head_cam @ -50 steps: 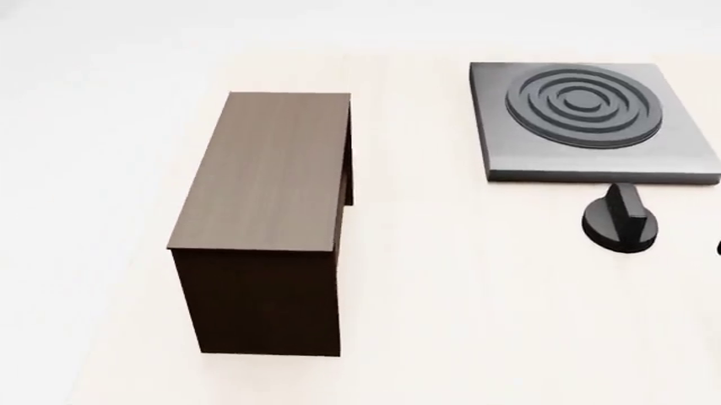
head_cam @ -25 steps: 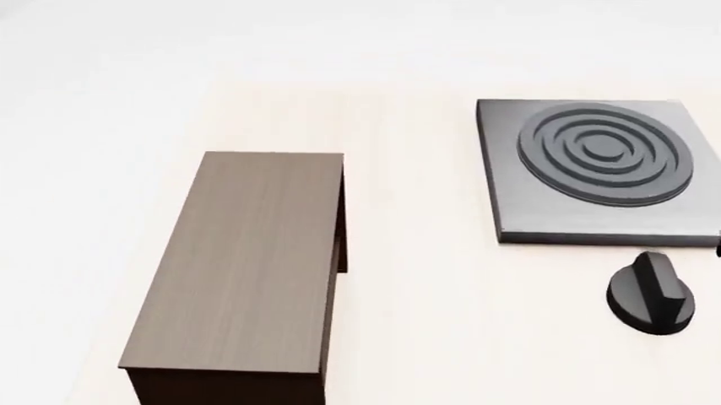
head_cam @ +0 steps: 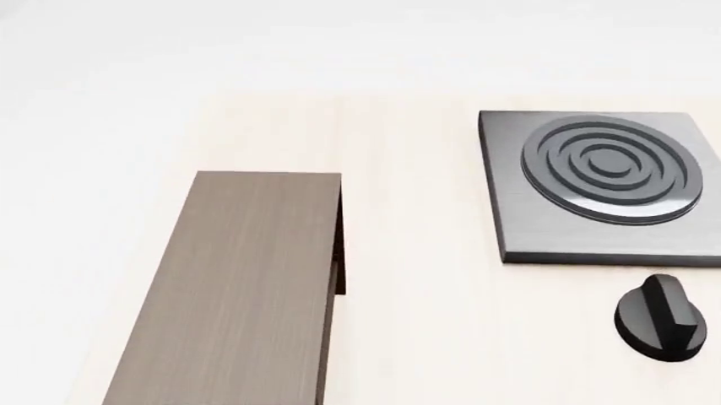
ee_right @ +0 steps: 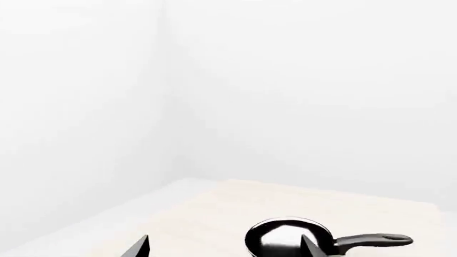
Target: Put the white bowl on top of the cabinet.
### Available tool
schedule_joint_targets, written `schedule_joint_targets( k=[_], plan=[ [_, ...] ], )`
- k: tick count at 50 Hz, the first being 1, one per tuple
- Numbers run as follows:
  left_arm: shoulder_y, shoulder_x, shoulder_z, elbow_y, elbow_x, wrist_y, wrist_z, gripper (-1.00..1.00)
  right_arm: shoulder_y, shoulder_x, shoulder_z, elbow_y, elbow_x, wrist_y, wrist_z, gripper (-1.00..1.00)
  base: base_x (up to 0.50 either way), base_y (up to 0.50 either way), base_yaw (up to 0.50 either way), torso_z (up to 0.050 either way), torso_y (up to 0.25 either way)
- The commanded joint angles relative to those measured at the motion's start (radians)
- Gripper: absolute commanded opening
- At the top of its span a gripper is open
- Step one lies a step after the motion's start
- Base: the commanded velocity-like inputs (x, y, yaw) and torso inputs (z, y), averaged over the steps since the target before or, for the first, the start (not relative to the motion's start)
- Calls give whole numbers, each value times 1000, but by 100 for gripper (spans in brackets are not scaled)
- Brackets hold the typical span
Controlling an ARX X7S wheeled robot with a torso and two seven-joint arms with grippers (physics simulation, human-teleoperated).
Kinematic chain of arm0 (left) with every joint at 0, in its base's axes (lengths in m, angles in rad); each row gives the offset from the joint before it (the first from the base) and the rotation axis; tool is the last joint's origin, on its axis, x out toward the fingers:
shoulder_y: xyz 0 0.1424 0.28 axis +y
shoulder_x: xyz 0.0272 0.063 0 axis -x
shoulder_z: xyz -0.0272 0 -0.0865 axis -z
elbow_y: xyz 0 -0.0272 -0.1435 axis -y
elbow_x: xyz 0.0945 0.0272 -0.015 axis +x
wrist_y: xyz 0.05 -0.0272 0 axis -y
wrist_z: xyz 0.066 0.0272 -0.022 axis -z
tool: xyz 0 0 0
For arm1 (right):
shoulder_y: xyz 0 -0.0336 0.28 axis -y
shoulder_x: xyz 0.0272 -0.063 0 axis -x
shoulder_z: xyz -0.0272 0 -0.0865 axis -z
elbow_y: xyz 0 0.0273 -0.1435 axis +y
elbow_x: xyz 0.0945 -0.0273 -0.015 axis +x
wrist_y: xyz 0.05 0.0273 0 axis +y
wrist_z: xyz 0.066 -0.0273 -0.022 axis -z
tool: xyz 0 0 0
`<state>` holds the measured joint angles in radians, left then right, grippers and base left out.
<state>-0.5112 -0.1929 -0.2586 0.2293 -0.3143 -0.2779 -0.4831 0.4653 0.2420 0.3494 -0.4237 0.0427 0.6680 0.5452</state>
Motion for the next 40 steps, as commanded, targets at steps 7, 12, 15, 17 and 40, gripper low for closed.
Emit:
schedule_joint_targets(
  k=[7, 12, 15, 17, 40],
  plan=[
    [6, -6, 7, -4, -5, 9, -6, 100, 42, 9, 13, 108, -115, 61, 152, 100, 0, 0, 0, 0, 0],
    [7, -8, 9, -2, -7, 8, -8, 100, 59, 10, 28, 132, -130, 102, 182, 100, 0, 0, 0, 0, 0],
    [7, -9, 9, -1, -9, 7, -11, 100, 65, 13, 38, 156, -132, 119, 190, 100, 0, 0, 0, 0, 0],
    [7, -10, 10, -6, -8, 12, -10, 100, 69, 13, 43, 165, -136, 127, 198, 100, 0, 0, 0, 0, 0],
    [9, -14, 24, -10, -11, 17, -23, 100, 131, 12, 90, 242, -135, 304, 229, 100, 0, 0, 0, 0, 0]
  ],
)
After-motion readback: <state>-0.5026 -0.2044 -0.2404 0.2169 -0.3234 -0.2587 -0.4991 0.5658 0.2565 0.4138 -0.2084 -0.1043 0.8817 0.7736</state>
